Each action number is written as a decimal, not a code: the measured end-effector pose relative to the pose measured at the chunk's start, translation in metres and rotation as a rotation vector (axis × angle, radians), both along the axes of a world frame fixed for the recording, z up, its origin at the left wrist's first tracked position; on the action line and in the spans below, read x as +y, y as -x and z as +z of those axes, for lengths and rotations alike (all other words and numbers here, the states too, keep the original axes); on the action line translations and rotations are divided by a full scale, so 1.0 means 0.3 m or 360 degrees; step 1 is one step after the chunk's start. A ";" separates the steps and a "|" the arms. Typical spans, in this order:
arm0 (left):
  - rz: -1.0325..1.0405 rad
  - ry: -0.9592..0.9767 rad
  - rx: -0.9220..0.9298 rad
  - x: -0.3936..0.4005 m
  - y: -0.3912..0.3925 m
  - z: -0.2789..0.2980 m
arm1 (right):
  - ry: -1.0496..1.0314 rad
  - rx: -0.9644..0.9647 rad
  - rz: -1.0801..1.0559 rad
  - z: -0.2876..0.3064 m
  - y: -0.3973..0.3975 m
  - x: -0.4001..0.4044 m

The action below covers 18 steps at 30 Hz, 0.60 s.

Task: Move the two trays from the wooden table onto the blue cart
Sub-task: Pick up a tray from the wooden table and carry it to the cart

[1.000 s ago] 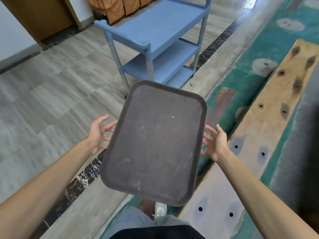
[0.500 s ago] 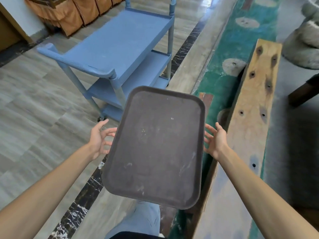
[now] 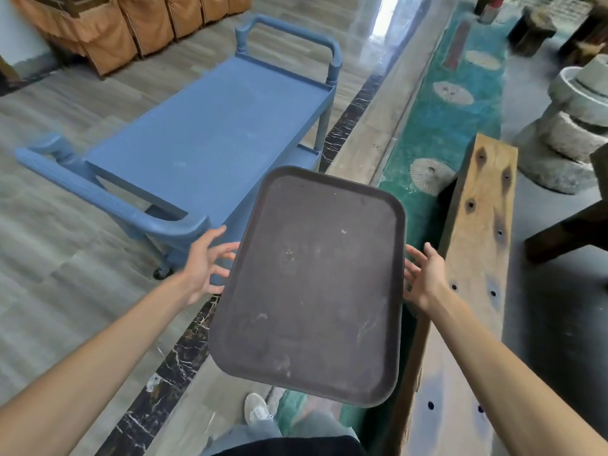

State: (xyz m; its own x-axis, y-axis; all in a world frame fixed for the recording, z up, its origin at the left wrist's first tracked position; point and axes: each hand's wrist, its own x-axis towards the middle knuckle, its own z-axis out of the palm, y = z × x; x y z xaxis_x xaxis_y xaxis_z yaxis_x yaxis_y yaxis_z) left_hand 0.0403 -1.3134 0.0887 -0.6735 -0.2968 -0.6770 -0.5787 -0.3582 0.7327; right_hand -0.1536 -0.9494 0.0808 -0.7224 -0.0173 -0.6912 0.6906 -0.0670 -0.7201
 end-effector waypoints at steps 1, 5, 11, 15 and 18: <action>-0.0018 0.0005 0.0016 -0.025 0.033 0.013 | 0.0000 0.0017 0.0012 0.013 0.046 -0.022; -0.0079 0.0037 0.0050 -0.121 0.158 0.063 | 0.0006 0.0030 0.0075 0.053 0.221 -0.117; 0.0010 0.0020 0.0118 -0.278 0.334 0.110 | 0.0040 0.0061 0.0265 0.080 0.522 -0.314; 0.0195 0.0103 0.0116 -0.375 0.477 0.115 | 0.0065 0.0071 0.0437 0.075 0.780 -0.500; 0.0342 0.0155 0.0065 -0.439 0.577 0.120 | 0.0090 0.0077 0.0584 0.082 0.961 -0.658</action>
